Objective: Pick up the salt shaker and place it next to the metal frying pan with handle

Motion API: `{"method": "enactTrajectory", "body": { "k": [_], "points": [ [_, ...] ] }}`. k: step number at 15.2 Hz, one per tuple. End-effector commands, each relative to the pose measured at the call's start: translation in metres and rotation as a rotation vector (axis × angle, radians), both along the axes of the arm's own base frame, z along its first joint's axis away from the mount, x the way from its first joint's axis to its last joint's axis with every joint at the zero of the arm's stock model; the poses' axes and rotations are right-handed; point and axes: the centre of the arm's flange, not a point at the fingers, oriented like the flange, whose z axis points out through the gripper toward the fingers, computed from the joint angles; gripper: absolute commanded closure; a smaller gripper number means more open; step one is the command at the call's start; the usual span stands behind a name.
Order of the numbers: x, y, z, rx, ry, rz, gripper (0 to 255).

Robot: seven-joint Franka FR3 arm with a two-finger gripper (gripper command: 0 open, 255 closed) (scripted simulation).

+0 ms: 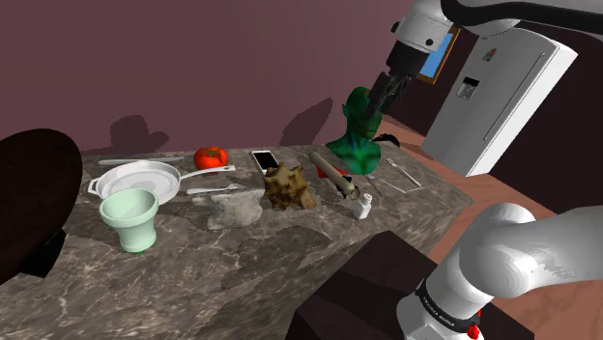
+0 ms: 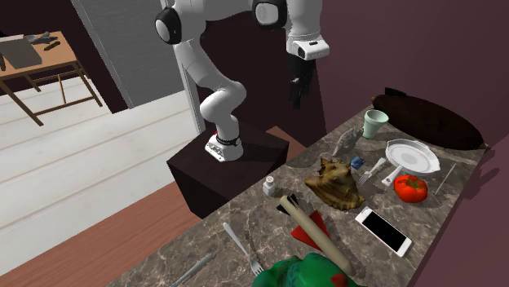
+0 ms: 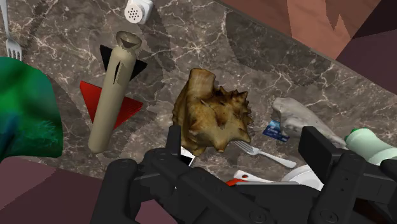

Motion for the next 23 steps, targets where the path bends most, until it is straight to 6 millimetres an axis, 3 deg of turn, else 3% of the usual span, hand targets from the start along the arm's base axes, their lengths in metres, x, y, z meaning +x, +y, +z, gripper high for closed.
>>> {"method": "enactTrajectory", "body": {
  "k": [1,23],
  "points": [
    [0.0,0.0,0.0,0.0,0.0,0.0,0],
    [-0.042,-0.121,-0.259,-0.032,-0.004,0.1,0]
  ]
}}
